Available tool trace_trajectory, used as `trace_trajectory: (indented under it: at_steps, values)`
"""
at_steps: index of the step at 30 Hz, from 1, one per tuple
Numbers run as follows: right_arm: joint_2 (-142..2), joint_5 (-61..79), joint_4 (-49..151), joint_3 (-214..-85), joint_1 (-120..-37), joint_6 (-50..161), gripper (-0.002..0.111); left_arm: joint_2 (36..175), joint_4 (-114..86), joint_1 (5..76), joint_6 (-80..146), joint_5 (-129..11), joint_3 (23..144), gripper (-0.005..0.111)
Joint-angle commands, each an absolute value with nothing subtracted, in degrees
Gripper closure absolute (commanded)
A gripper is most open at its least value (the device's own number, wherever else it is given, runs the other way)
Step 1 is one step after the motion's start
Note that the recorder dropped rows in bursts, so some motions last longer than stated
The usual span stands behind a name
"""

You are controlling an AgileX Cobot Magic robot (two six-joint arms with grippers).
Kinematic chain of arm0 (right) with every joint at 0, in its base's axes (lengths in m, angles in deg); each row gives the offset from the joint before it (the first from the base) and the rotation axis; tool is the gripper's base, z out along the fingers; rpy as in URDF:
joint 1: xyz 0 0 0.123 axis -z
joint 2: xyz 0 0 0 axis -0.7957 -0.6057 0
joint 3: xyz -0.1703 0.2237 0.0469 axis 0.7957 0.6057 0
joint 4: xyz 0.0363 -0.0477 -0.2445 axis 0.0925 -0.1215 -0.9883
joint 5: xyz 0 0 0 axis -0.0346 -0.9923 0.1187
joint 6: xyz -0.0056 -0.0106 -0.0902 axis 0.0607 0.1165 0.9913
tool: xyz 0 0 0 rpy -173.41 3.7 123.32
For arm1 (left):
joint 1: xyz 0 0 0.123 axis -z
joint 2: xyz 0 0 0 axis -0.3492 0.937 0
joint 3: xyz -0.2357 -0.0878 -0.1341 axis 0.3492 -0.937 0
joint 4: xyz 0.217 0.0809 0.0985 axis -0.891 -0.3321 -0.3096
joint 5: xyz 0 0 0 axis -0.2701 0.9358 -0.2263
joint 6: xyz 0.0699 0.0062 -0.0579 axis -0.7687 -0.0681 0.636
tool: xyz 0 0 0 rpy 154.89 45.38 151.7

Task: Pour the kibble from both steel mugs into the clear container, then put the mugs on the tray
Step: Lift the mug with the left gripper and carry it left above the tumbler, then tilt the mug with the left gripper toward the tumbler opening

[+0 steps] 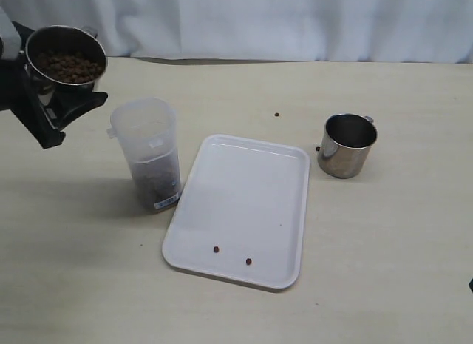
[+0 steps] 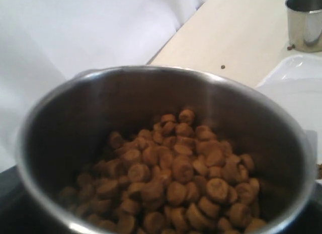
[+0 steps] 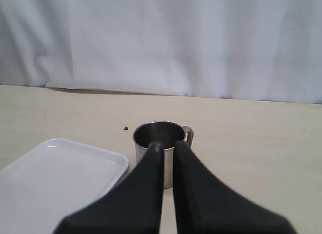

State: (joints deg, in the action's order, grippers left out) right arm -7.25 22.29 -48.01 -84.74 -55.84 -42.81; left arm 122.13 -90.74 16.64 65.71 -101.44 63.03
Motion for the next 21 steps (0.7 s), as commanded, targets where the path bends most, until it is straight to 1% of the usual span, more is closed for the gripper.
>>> trace_trajectory:
  at_steps: [1,16,21]
  values:
    - [-7.09,22.19,-48.42,-84.53,-55.56,-43.63,0.103,121.51,-86.38,19.27,58.56,-97.69,62.96,0.107]
    - [-7.09,22.19,-48.42,-84.53,-55.56,-43.63,0.103,121.51,-85.86,19.81,44.99,-97.82,62.96,0.107]
    - [-7.09,22.19,-48.42,-84.53,-55.56,-43.63,0.103,121.74,-85.30,20.26,39.78,-102.25,62.96,0.107]
